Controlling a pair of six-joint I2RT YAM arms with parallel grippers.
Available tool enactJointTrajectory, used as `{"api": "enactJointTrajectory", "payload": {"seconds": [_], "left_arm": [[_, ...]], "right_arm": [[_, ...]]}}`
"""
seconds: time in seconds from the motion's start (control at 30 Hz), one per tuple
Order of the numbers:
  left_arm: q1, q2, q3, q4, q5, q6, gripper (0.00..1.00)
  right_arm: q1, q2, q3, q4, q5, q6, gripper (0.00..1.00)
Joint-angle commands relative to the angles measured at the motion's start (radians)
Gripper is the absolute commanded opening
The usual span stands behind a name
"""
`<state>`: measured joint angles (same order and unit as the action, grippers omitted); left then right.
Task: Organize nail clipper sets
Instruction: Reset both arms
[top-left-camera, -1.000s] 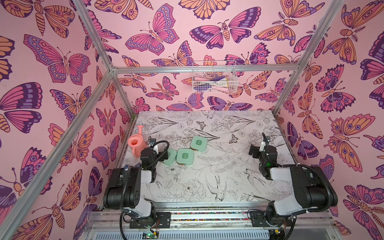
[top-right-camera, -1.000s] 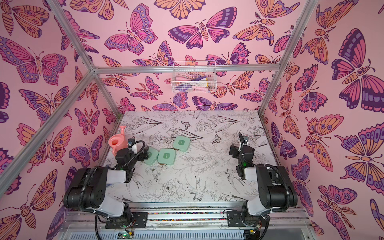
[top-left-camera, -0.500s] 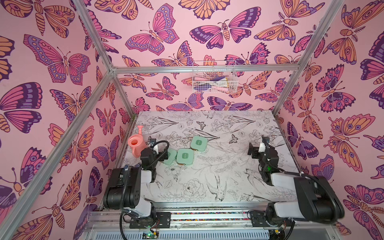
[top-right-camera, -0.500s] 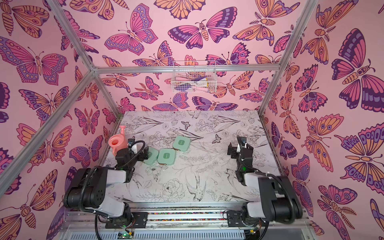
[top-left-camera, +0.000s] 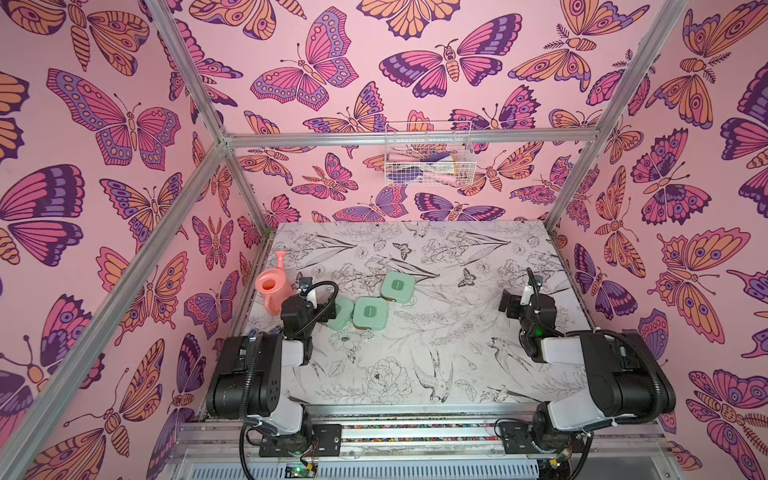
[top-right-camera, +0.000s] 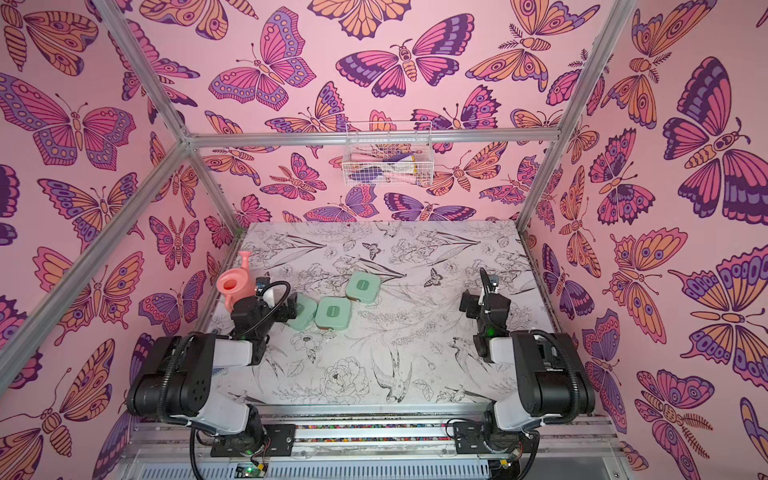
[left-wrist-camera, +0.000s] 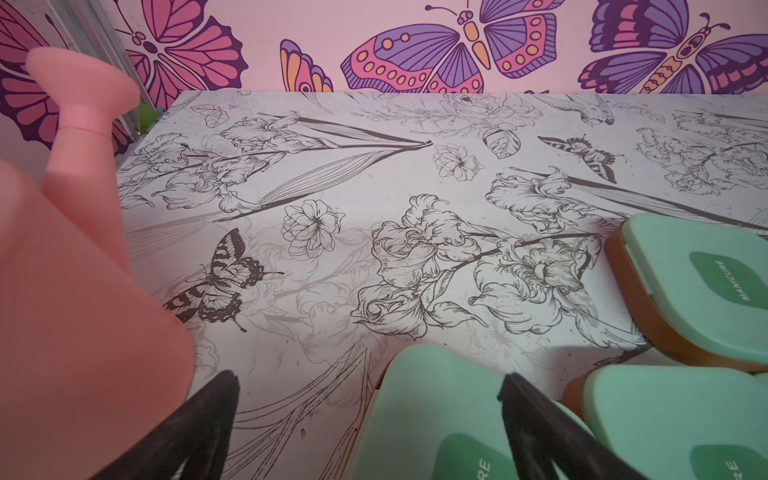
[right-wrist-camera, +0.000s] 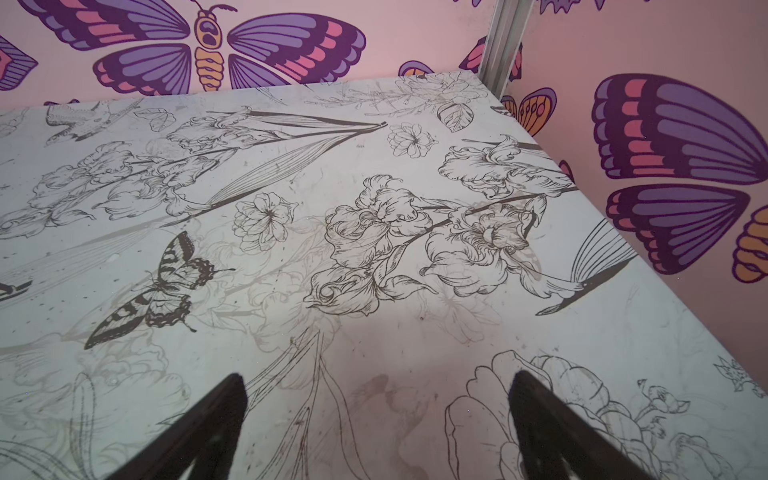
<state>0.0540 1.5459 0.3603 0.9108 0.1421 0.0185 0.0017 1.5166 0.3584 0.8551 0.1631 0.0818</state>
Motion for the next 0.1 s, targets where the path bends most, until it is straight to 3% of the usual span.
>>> {"api": "enactJointTrajectory", "payload": {"seconds": [0.0, 0.07], "left_arm": [[0.007, 0.005, 0.009, 0.003, 0.016, 0.005, 0.99], [0.007, 0.005, 0.008, 0.003, 0.016, 0.005, 0.99]], "right_arm": [[-0.001, -0.015, 0.024, -0.009, -0.012, 0.009, 0.99], [-0.001, -0.015, 0.024, -0.013, -0.014, 0.008, 0.99]]}}
